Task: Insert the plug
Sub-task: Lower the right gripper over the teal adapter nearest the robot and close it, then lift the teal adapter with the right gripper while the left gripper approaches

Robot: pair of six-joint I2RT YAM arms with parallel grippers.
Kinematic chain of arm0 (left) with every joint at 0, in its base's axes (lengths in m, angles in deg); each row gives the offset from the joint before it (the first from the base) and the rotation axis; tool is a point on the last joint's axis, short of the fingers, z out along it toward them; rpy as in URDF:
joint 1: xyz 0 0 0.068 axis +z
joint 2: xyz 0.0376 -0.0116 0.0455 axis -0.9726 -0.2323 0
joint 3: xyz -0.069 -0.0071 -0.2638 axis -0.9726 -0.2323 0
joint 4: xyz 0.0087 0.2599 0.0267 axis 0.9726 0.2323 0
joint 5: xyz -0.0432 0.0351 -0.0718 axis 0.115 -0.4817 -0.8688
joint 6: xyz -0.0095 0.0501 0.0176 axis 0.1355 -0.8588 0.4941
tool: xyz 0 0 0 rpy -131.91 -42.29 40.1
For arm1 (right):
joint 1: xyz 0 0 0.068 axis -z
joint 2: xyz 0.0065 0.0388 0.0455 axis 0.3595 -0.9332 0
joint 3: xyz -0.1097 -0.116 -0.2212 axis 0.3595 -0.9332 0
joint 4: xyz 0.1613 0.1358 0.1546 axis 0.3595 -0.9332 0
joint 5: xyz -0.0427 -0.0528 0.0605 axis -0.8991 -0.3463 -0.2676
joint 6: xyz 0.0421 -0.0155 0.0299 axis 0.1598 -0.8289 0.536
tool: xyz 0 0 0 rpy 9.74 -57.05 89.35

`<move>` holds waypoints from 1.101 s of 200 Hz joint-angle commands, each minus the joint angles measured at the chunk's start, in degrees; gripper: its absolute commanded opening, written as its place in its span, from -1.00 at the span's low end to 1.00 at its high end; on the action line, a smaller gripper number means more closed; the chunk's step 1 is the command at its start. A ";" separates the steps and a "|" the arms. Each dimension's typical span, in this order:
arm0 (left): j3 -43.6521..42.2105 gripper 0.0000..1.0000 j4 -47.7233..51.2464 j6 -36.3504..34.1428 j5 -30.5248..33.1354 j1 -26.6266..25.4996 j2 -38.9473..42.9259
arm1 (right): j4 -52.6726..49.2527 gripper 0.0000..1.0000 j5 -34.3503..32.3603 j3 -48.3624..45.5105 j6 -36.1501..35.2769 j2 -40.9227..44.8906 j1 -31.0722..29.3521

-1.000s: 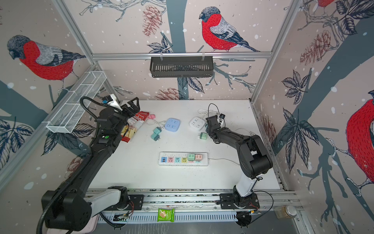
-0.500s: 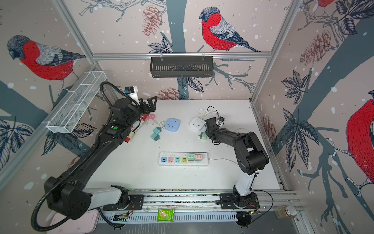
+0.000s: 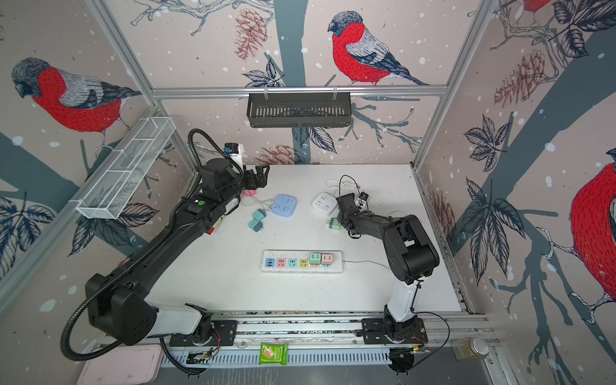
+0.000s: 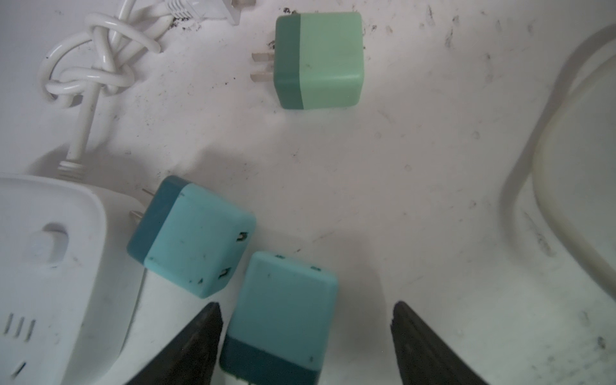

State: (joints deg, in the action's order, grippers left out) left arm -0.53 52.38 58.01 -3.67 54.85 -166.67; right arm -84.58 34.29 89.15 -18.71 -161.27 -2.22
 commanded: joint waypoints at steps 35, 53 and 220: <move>0.65 0.87 -0.54 -0.32 -1.00 0.01 0.08 | -1.33 0.42 -1.30 0.59 0.32 -0.56 -0.22; 0.57 0.87 -0.57 -0.27 -1.00 -0.06 0.25 | -1.80 0.36 -1.31 1.13 0.00 -1.25 -0.22; 0.52 0.86 -0.83 1.55 -3.00 1.62 0.22 | -4.69 0.02 -2.86 5.43 -1.90 -6.23 0.12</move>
State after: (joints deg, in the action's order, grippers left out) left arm -0.42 52.38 58.67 -5.35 56.01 -166.43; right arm -87.42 31.71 94.09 -20.44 -166.73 -2.33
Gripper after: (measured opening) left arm 0.934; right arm 0.530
